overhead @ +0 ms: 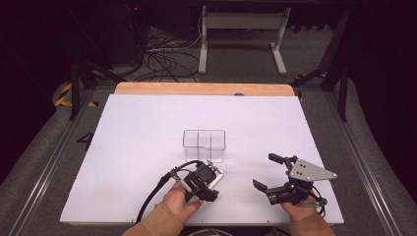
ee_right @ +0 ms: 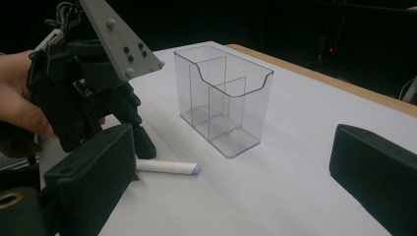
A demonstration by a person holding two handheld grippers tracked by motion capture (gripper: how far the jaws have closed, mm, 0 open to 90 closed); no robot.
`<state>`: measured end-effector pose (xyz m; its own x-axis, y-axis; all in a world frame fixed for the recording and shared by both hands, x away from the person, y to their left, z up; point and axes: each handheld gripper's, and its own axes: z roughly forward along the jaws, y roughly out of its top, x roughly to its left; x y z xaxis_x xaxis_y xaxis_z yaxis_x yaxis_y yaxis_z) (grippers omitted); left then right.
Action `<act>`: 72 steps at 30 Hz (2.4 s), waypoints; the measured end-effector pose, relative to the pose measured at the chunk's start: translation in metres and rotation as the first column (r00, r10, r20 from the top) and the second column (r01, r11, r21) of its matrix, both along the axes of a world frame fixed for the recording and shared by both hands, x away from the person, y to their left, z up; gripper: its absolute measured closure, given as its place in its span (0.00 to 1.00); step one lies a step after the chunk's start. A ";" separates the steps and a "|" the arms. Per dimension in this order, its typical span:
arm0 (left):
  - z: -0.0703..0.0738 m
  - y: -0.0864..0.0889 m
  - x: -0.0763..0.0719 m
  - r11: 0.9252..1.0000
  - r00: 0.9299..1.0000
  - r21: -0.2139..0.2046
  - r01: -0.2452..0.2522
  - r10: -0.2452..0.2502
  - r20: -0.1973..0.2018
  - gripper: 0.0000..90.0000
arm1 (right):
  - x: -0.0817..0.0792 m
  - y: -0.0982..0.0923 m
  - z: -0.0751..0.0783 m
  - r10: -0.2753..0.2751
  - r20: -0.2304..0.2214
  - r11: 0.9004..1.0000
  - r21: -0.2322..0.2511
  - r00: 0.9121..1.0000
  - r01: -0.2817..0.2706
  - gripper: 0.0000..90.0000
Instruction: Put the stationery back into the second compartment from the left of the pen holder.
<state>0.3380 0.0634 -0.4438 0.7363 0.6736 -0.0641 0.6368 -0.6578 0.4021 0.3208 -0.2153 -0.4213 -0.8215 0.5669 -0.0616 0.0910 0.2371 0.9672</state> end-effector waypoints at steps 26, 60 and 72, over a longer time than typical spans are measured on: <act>-0.001 -0.005 -0.002 0.997 0.998 0.070 -0.021 0.016 0.061 0.87 | 0.001 0.003 -0.002 0.013 -0.009 1.000 -0.018 1.000 -0.013 0.04; 0.056 0.037 -0.016 0.934 0.943 -0.352 0.058 0.064 0.326 0.87 | 0.000 0.003 -0.003 0.010 -0.002 1.000 -0.018 1.000 -0.010 0.05; 0.078 0.050 -0.015 0.883 0.895 -0.455 0.114 0.107 0.433 0.87 | 0.000 0.004 -0.003 0.016 -0.003 1.000 -0.024 1.000 -0.016 0.05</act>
<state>0.3226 0.1136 -0.3663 0.7635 0.6447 -0.0375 0.3212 -0.3288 0.8881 0.3210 -0.2114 -0.4248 -0.8305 0.5522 -0.0725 0.0901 0.2618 0.9609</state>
